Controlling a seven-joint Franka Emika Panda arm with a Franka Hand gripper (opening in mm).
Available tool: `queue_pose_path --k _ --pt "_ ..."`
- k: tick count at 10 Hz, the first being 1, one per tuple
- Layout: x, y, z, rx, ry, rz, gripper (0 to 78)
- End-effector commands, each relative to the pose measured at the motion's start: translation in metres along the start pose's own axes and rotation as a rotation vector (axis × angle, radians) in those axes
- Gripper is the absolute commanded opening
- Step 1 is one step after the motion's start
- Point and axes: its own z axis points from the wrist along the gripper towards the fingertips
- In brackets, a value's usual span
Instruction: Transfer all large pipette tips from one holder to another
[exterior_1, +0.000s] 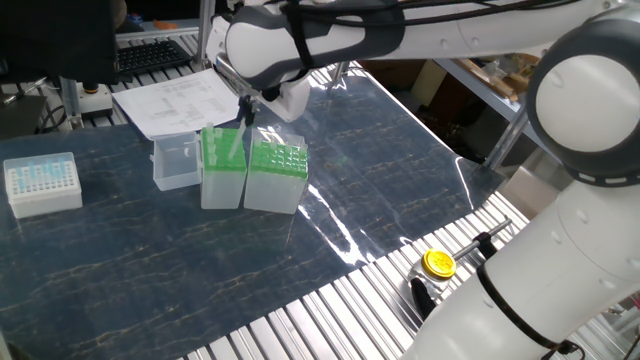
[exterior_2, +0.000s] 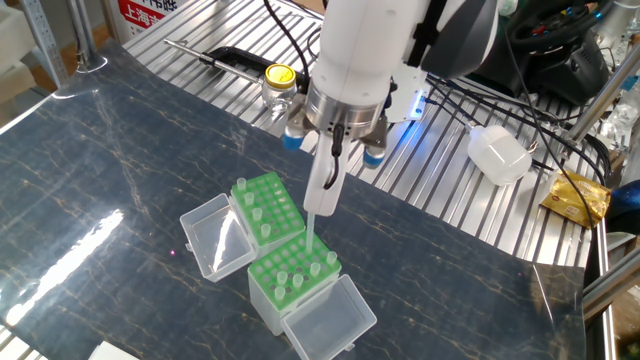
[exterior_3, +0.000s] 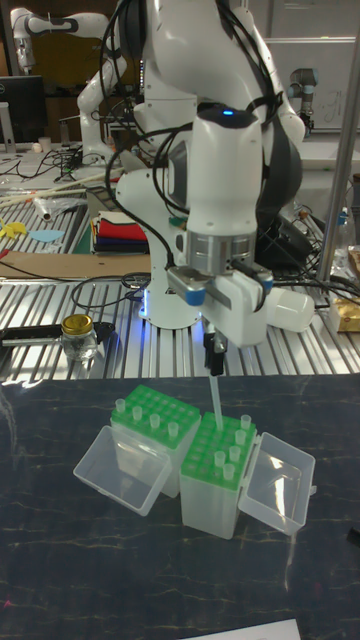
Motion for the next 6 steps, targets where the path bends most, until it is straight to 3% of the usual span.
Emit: queue_pose_path --k 1,6 --pt "0.0011 -0.0027 0.017 0.001 -0.011 0.023 1.1" --pt "0.001 0.0002 0.0179 -0.001 -0.004 0.075 1.1"
